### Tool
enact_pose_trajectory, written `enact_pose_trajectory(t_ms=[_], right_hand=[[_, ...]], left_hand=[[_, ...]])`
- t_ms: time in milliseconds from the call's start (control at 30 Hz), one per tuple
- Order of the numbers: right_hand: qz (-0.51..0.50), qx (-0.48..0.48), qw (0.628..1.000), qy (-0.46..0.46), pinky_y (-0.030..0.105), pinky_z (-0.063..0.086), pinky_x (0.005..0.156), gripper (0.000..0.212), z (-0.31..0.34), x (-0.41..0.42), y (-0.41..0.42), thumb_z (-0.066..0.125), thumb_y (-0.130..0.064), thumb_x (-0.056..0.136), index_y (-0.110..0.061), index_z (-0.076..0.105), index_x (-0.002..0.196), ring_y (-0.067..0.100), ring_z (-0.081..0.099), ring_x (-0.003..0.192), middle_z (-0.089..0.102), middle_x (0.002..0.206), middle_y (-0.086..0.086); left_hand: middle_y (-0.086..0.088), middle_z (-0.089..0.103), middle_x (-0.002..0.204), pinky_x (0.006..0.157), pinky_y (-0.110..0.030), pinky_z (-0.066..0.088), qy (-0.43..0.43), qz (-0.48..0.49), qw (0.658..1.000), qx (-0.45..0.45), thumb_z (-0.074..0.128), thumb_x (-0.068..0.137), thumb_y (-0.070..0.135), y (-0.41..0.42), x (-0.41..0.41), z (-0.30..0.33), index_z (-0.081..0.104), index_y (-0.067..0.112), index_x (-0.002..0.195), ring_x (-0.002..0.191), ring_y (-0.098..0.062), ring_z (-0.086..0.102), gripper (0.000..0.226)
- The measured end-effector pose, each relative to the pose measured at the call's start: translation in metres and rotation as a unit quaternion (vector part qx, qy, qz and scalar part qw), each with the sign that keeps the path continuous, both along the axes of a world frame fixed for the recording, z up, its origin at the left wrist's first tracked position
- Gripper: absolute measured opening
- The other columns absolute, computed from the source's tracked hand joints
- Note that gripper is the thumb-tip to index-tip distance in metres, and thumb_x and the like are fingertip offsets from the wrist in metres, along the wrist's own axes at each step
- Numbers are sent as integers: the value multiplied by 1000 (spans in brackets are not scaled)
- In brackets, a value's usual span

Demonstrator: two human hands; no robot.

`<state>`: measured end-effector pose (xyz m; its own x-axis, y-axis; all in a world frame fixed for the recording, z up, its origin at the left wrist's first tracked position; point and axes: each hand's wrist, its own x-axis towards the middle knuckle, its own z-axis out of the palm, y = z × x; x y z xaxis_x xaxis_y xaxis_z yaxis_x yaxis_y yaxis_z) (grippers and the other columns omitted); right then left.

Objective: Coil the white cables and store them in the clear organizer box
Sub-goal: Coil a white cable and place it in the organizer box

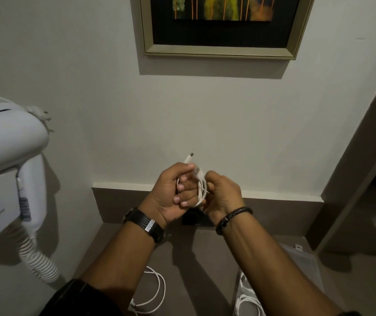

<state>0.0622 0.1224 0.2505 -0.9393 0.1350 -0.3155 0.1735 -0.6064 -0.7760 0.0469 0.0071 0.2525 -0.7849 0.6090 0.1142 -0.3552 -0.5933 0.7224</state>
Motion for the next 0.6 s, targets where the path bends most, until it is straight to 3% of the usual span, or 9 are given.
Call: enact_pose_trajectory(t_ms=[67,167,267,400,500,600], right_hand=[[-44,49,998,10,33,52,53,38,-5,1,-4,58,-5,68,-1,51,105,27,58,58,58,76,18],[-153,217,964,29,38,54,70,17,-9,6,-11,53,-5,79,-13,57,93,25,60,71,62,83,8],[-200,264,938,104,36,52,66,25,-14,13,-17,43,1,84,-21,56,82,21,57,70,59,76,0],[-89,213,964,135,23,51,46,33,-31,35,-6,35,14,84,-7,60,83,19,57,57,61,72,13],[57,234,959,149,27,54,51,34,-48,53,1,41,14,86,-8,61,103,18,63,63,60,99,23],[130,237,945,183,29,55,57,45,-56,61,-2,51,6,89,-17,49,127,19,65,69,57,109,15]], left_hand=[[6,33,37,34,-15,14,-14,0,1000,-18,53,85,26,7,4,-4,38,17,48,23,-5,26,40],[5,30,37,32,-12,18,-61,68,994,-54,54,90,34,15,6,-7,35,18,50,25,-6,22,47],[5,29,34,29,-12,18,-101,140,984,-45,53,92,38,22,0,-4,34,18,51,22,-7,22,50],[5,29,35,29,-14,17,-91,211,972,-50,49,95,39,17,-9,8,34,19,54,23,-8,21,48],[5,33,40,32,-17,19,-90,305,944,-87,50,95,40,8,-17,10,39,19,58,27,-9,23,44],[5,34,43,33,-18,21,-112,353,924,-90,49,95,41,5,-25,8,39,19,60,29,-10,24,42]])
